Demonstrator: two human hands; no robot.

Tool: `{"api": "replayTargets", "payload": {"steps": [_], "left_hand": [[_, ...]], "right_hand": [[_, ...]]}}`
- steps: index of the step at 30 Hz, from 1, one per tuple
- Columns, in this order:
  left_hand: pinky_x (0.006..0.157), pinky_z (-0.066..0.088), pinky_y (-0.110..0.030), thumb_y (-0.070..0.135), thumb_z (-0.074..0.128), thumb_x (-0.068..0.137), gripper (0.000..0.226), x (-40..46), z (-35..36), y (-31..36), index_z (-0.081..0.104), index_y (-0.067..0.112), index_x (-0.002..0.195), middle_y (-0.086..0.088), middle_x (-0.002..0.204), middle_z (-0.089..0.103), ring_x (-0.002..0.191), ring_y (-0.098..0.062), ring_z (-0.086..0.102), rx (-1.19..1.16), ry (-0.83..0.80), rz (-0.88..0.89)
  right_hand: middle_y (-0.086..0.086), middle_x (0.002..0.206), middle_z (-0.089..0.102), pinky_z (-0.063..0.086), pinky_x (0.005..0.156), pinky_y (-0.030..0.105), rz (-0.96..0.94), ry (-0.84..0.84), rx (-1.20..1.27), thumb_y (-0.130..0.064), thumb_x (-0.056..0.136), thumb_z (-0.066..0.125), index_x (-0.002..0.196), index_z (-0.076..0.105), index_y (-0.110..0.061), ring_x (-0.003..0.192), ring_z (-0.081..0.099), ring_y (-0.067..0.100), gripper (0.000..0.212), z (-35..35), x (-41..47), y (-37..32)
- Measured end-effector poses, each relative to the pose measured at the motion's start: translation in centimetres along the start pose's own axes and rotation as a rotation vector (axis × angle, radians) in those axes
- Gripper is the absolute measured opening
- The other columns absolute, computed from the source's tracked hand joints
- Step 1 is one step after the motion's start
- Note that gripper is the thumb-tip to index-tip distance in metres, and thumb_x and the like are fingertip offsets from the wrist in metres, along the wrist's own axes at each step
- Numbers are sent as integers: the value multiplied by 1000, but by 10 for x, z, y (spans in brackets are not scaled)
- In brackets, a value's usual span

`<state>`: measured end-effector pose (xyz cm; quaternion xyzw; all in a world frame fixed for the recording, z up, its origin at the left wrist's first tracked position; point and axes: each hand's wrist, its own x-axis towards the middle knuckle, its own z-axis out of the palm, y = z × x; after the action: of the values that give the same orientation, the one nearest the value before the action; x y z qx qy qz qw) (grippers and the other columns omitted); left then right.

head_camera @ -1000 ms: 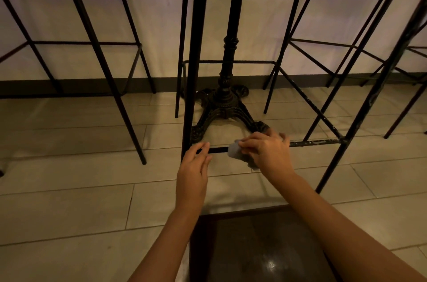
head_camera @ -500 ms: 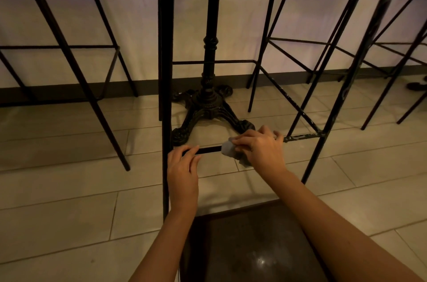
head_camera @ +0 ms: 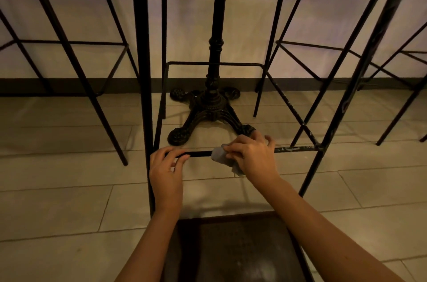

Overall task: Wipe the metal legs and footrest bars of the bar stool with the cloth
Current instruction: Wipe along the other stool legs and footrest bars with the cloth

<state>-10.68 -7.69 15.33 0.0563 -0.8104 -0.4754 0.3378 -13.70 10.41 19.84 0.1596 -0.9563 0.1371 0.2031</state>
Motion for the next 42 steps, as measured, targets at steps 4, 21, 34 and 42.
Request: {"api": "replayTargets", "payload": {"steps": [4, 21, 34, 42], "left_hand": [[77, 41, -1, 10, 69, 77, 14, 0, -1, -2, 71, 14, 90, -4, 98, 56, 93, 10, 43, 10, -17, 0], [72, 44, -10, 11, 69, 77, 11, -3, 4, -4, 71, 13, 88, 3, 94, 54, 92, 1, 45, -2, 10, 19], [75, 52, -43, 10, 69, 77, 14, -4, 3, -1, 70, 12, 90, 2, 92, 55, 93, -11, 45, 59, 1, 39], [79, 49, -32, 10, 68, 78, 14, -5, 5, 3, 70, 11, 92, -2, 94, 56, 94, -10, 46, 88, 19, 30]], "right_hand": [[-5, 79, 68, 39, 75, 60, 9, 26, -1, -22, 61, 85, 73, 74, -32, 81, 59, 36, 20, -1, -1, 8], [-2, 83, 68, 41, 74, 58, -46, 155, -68, -15, 52, 88, 75, 74, -26, 79, 60, 35, 29, -6, -12, 38], [-2, 82, 67, 40, 78, 62, -41, 92, -32, -22, 68, 73, 76, 73, -29, 85, 60, 35, 10, 0, -7, 33], [-4, 86, 67, 38, 77, 60, -35, 164, -40, -18, 59, 85, 77, 73, -28, 90, 38, 20, 24, -7, -16, 62]]}}
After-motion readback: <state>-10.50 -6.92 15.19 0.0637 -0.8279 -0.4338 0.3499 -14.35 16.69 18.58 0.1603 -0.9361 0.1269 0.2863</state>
